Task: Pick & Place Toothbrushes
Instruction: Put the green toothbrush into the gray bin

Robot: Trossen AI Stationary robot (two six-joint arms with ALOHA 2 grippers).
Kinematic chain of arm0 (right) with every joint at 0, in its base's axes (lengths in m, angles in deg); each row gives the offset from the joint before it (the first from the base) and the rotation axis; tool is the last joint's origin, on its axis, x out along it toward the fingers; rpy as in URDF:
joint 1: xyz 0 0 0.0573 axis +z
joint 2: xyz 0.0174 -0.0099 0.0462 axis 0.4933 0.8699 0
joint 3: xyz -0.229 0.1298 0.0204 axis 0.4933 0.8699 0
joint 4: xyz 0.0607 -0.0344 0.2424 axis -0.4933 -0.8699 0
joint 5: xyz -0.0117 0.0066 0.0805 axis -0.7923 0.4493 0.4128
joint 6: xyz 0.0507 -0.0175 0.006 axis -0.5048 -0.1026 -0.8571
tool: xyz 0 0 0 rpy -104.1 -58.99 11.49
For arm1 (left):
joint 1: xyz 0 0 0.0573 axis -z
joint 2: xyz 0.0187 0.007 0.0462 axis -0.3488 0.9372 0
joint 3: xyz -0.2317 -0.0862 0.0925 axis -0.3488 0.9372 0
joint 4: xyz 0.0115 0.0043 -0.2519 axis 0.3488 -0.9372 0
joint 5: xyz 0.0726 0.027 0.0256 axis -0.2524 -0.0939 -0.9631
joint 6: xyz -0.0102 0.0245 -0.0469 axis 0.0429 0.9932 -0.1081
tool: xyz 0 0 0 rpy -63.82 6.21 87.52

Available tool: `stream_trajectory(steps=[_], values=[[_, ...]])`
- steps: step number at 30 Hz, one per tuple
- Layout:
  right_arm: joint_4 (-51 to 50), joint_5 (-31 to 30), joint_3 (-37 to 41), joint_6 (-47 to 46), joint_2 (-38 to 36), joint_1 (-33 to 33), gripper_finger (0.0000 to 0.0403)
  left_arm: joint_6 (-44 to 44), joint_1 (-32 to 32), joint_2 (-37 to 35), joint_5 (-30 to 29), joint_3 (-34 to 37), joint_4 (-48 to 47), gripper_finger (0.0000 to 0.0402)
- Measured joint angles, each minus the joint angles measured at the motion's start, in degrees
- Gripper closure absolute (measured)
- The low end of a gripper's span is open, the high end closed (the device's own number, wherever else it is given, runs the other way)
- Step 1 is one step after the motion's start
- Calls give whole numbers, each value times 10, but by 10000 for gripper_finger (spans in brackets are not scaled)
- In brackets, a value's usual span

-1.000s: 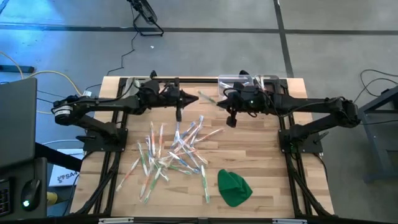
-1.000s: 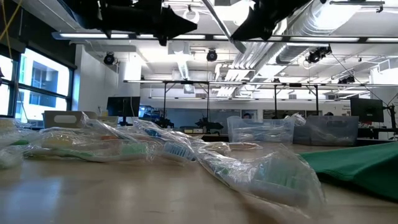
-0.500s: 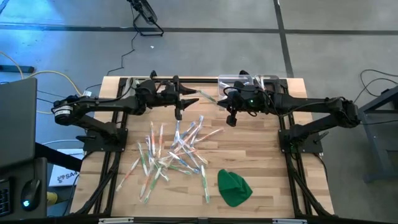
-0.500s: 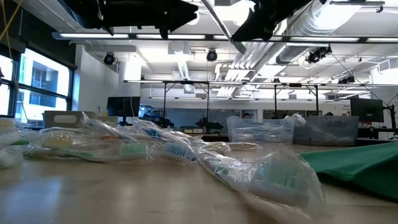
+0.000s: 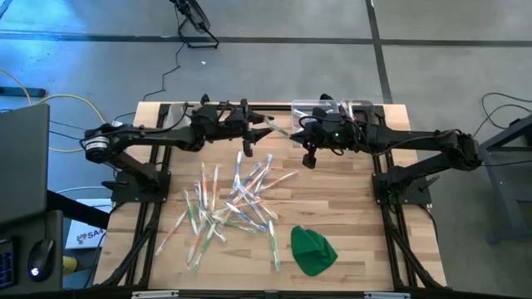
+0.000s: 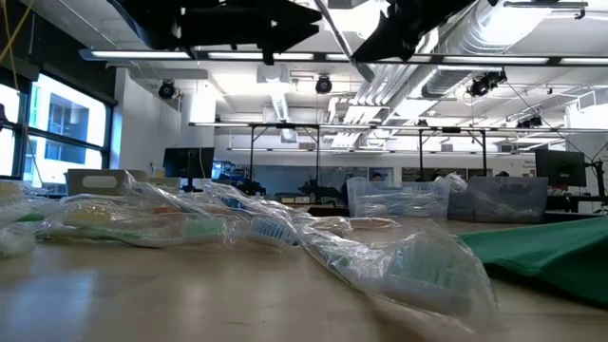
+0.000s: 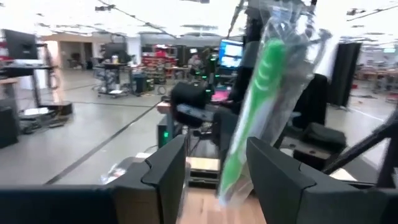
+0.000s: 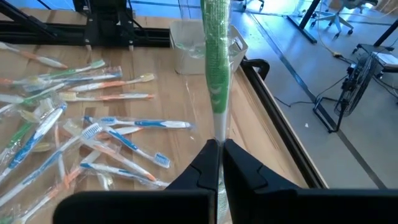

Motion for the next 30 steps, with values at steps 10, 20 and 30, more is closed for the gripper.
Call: stream_trajectory(steps=[10, 20, 30], values=[[-4, -30, 0, 0, 0, 0, 400, 0, 0, 19, 46, -19, -3, 236], [-23, -23, 0, 0, 0, 0, 400, -4, 11, 30, 30, -19, 40, 236], [-23, -23, 0, 0, 0, 0, 400, -15, 12, 58, 11, -44, 43, 244]])
